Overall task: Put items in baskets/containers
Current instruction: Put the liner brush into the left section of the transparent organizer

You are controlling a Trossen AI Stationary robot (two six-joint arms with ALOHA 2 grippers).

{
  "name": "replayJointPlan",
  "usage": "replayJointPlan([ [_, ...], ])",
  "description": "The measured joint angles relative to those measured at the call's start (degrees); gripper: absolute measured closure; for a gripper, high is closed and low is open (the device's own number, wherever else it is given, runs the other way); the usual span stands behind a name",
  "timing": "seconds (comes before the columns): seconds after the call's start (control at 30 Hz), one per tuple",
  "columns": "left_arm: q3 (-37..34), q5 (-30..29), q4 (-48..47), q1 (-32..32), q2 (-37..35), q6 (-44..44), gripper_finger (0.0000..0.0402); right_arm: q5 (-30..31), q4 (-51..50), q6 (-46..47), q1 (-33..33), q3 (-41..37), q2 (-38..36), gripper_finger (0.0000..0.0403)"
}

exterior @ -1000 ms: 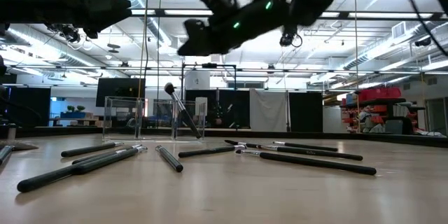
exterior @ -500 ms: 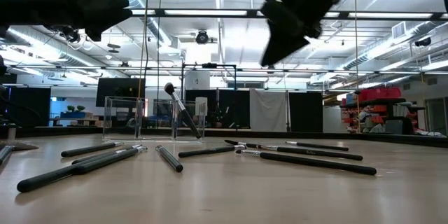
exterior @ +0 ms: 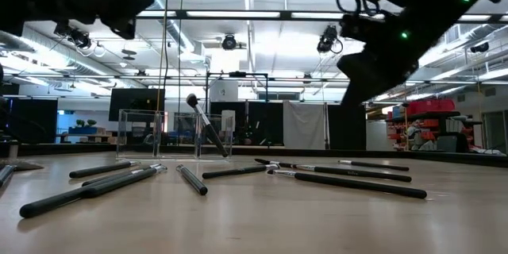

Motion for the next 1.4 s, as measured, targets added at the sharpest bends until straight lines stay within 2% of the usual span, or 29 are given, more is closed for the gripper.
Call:
replayJointPlan([
  [0.17, 3.5, -3.72, -0.18, -0.71, 8.34, 3.78, 0.0225, 2.31, 10.84, 1.26, -0.02, -8.92, -1.6, 0.0261],
  [0.33, 5.26, -7.33, -0.42, -0.52, 13.2, 4.55, 0.0225, 4.87, 30.95, 1.35, -1.37, -21.05, -1.6, 0.0261],
  [0.47, 6.89, -7.58, -0.24, -0.5, 14.73, 4.58, 0.0225, 2.82, 46.45, 1.33, -3.67, -28.86, -1.6, 0.0261],
  [0.57, 7.52, -7.58, -0.23, -0.52, 14.87, 4.62, 0.0225, -0.19, 53.3, 0.18, -5.12, -32.52, -1.1, 0.0261],
  [0.8, 7.68, -7.58, -0.33, -0.52, 14.83, 4.71, 0.0225, -1.06, 55.1, 3.8, -7.53, -34.9, 4.09, 0.0261],
  [0.97, 7.68, -7.58, -0.44, -0.52, 14.83, 4.68, 0.0225, 1.73, 59.09, 5.49, -7.85, -34.78, 9.11, 0.0265],
  [1.1, 7.68, -7.58, -0.46, -0.52, 14.83, 4.66, 0.0225, 2.67, 59.74, 3.48, -7.89, -34.8, 10.2, 0.0301],
  [1.27, 7.68, -7.56, -0.46, -0.52, 14.83, 4.54, 0.0225, 2.97, 59.16, 3.2, -7.97, -34.8, 10.31, 0.0383],
  [1.4, 7.68, -7.58, -0.44, -0.5, 14.83, 4.53, 0.0225, 2.88, 61.04, 2.3, -7.98, -35.05, 10.46, 0.0384],
])
